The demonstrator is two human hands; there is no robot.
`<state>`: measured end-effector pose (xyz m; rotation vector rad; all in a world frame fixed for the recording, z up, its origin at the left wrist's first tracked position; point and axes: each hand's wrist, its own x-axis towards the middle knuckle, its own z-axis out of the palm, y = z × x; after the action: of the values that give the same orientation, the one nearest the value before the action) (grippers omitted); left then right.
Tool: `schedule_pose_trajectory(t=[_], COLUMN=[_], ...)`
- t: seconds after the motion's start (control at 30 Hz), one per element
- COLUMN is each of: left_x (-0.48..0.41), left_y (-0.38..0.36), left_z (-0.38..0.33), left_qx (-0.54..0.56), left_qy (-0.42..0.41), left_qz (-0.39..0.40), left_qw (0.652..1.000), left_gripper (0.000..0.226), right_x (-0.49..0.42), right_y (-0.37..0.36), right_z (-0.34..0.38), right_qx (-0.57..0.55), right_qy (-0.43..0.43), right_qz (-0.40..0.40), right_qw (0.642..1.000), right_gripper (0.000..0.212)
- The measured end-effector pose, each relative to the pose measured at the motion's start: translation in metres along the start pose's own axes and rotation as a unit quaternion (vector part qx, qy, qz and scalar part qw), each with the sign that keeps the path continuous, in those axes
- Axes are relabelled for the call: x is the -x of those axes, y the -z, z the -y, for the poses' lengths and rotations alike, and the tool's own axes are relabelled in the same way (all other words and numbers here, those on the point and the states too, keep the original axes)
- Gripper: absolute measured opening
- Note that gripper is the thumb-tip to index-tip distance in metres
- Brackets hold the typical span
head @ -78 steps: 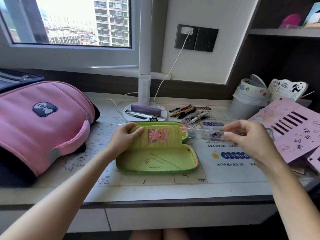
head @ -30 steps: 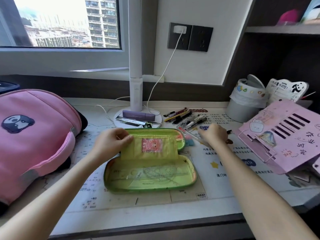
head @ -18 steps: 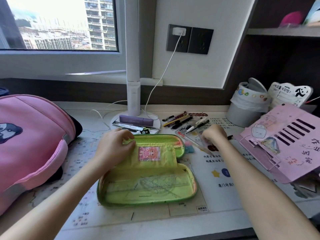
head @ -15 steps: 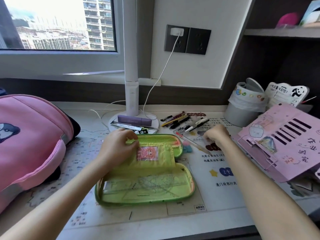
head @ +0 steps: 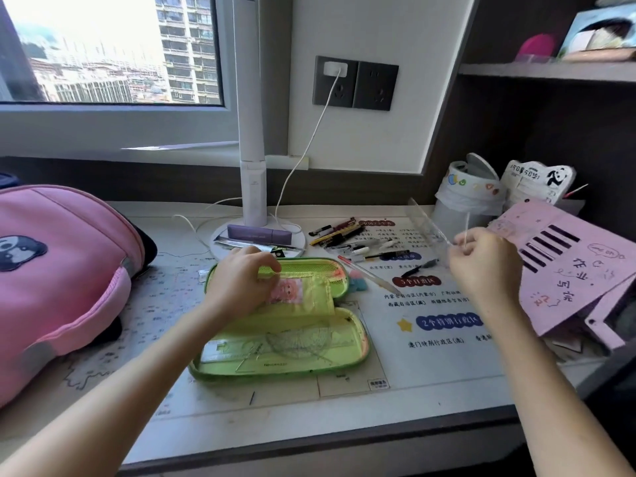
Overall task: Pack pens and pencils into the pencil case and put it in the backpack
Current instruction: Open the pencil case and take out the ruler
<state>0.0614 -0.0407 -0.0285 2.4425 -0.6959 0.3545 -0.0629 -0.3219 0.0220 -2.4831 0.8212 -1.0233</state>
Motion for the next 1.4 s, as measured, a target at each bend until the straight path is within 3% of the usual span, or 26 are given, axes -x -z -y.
schedule_pose_trajectory(t=[0.07, 0.13, 0.23, 0.43, 0.57, 0.63, 0.73, 0.83, 0.93, 0.97, 1.03, 1.17, 1.23, 1.4], left_x=[0.005, 0.013, 0.029, 0.062, 0.077, 0.082, 0.085, 0.085, 0.085, 0.085, 0.082, 0.067, 0.06, 0.045], left_y=[0.008, 0.019, 0.034, 0.052, 0.049, 0.041, 0.029, 0.025, 0.025, 0.025, 0.027, 0.036, 0.042, 0.046], left_z=[0.003, 0.007, 0.011, 0.035, 0.041, 0.039, 0.04, 0.041, 0.041, 0.042, 0.042, 0.04, 0.039, 0.036], left_qx=[0.038, 0.115, 0.234, 0.297, 0.149, 0.032, -0.023, -0.023, 0.001, 0.009, 0.03, 0.114, 0.149, 0.209], left_qy=[0.019, 0.045, 0.075, 0.092, 0.038, -0.035, -0.109, -0.119, -0.103, -0.094, -0.072, 0.021, 0.059, 0.11], left_qz=[-0.007, -0.014, -0.02, -0.019, 0.091, 0.128, 0.133, 0.117, 0.127, 0.134, 0.136, 0.075, 0.042, -0.003], left_qw=[0.999, 0.992, 0.969, 0.95, 0.984, 0.991, 0.985, 0.986, 0.987, 0.986, 0.988, 0.99, 0.986, 0.972], left_gripper=[0.011, 0.012, 0.012, 0.022, 0.022, 0.037, 0.047, 0.029, 0.024, 0.024, 0.021, 0.011, 0.011, 0.01], right_x=[0.015, 0.031, 0.05, 0.063, 0.062, 0.063, 0.059, 0.052, 0.051, 0.055, 0.072, 0.112, 0.124, 0.136], right_y=[0.015, 0.021, 0.008, -0.028, -0.034, -0.038, -0.038, -0.021, -0.006, -0.005, -0.011, -0.046, -0.061, -0.075], right_z=[0.012, 0.026, 0.045, 0.066, 0.078, 0.081, 0.081, 0.08, 0.081, 0.083, 0.091, 0.107, 0.115, 0.135], right_qx=[-0.139, -0.271, -0.229, -0.153, -0.056, 0.008, 0.023, -0.13, -0.294, -0.273, -0.127, 0.06, 0.084, 0.062], right_qy=[0.031, 0.049, 0.131, 0.156, 0.206, 0.237, 0.245, 0.178, 0.124, 0.155, 0.279, 0.454, 0.464, 0.464], right_qz=[0.073, 0.242, 0.408, 0.483, 0.532, 0.541, 0.532, 0.494, 0.359, 0.317, 0.273, 0.246, 0.271, 0.275], right_qw=[0.987, 0.93, 0.874, 0.848, 0.82, 0.807, 0.81, 0.841, 0.877, 0.895, 0.912, 0.854, 0.839, 0.84], right_gripper=[0.01, 0.014, 0.014, 0.009, 0.009, 0.01, 0.009, 0.006, 0.006, 0.007, 0.01, 0.015, 0.014, 0.013])
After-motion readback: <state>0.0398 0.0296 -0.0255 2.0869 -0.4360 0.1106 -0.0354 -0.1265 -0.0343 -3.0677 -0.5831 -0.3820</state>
